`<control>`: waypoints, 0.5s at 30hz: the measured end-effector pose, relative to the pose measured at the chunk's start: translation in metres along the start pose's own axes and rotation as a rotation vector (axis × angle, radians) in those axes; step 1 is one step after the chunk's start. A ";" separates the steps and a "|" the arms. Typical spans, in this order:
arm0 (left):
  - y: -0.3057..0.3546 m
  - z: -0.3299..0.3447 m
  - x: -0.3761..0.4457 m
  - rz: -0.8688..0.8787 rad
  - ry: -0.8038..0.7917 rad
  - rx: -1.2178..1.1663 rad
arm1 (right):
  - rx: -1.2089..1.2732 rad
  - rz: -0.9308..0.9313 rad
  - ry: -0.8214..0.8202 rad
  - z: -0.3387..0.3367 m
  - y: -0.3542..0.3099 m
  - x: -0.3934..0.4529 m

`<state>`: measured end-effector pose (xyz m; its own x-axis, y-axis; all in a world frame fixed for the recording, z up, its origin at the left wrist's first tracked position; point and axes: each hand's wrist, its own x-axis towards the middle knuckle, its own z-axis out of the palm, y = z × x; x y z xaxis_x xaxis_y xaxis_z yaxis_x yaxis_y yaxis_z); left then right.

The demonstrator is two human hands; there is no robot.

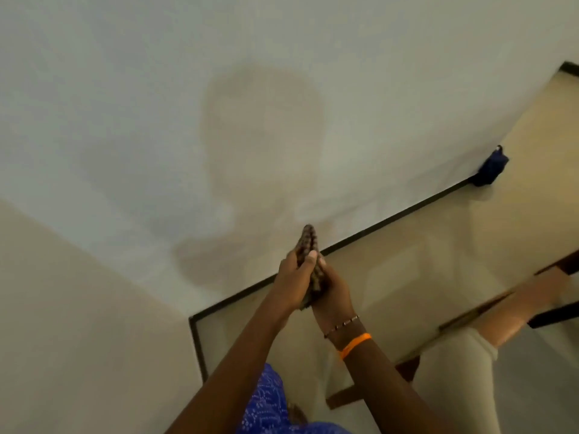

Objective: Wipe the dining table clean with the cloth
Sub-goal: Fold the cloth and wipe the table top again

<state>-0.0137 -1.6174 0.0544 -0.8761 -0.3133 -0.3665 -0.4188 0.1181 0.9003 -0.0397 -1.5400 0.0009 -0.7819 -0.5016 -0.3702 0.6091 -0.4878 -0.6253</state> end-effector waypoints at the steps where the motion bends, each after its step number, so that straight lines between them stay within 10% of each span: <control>1: 0.007 0.003 0.017 -0.031 -0.014 -0.010 | -0.103 -0.033 0.008 -0.003 -0.009 0.013; 9: 0.070 0.055 0.189 -0.010 -0.064 0.225 | -0.424 -0.299 0.228 -0.049 -0.096 0.138; 15: 0.133 0.110 0.311 -0.013 -0.249 0.187 | -0.176 -0.306 0.511 -0.085 -0.194 0.203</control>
<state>-0.3683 -1.5955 0.0345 -0.8923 -0.0779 -0.4446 -0.4466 0.2946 0.8448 -0.3283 -1.4865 -0.0112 -0.9089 0.0693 -0.4113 0.3503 -0.4084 -0.8429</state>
